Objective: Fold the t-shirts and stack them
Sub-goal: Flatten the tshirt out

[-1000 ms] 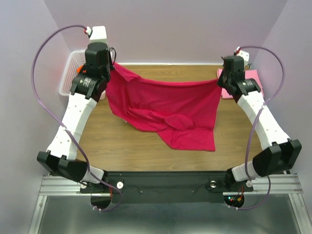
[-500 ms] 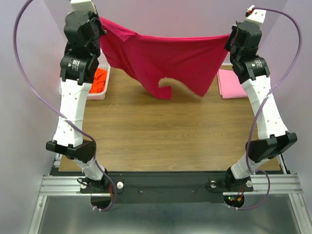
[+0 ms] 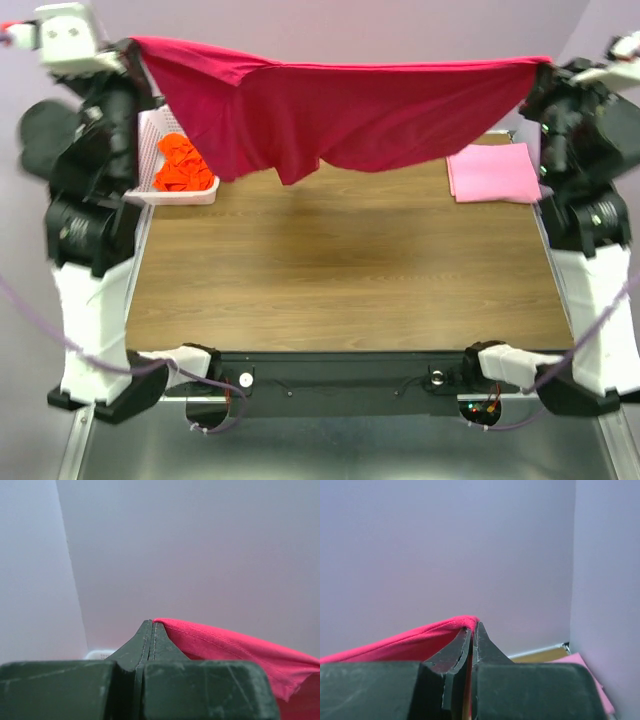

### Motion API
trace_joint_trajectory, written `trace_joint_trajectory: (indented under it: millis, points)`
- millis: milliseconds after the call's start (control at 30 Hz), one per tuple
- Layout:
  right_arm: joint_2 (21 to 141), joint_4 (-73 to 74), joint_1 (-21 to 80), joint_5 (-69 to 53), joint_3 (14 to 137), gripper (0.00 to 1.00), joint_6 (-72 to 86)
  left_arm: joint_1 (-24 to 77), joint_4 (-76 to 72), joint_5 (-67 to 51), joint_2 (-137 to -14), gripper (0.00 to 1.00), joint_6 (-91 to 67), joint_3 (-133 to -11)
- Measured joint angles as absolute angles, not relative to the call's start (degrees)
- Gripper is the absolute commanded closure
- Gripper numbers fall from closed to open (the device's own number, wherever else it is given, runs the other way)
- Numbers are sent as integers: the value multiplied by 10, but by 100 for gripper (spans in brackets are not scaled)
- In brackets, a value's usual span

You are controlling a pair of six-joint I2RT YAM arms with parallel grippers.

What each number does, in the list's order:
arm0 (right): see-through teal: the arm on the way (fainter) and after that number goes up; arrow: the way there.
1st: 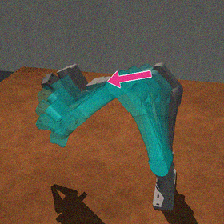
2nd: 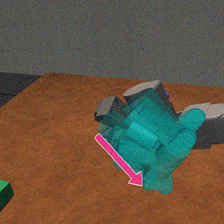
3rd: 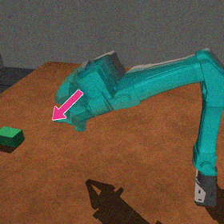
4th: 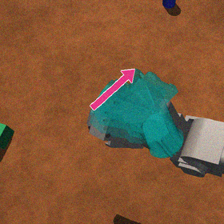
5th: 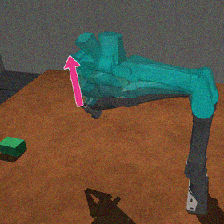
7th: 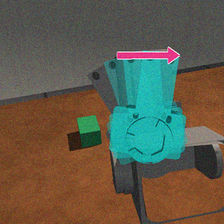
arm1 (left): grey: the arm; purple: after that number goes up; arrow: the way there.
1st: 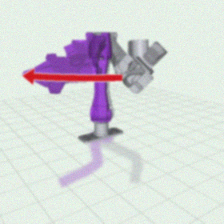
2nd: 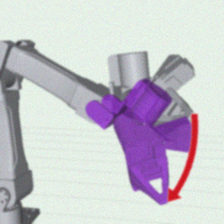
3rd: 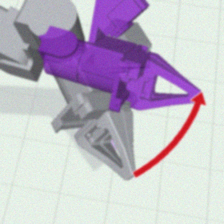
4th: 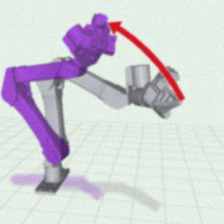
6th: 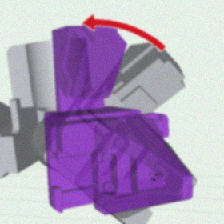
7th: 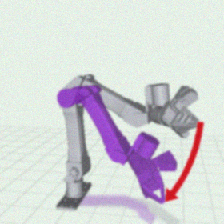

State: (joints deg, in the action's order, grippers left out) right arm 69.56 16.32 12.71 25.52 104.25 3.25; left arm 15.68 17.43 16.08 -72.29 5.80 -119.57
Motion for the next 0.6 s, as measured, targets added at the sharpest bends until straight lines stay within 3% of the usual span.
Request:
trace_joint_trajectory:
  millis: [300,600]
  points:
    - [557,143,127,179,988,99,25,157,182,128,-615,100,86,-1217]
    - [574,139,127,163,949,99,35,157,170,113,-633,100,93,-1114]
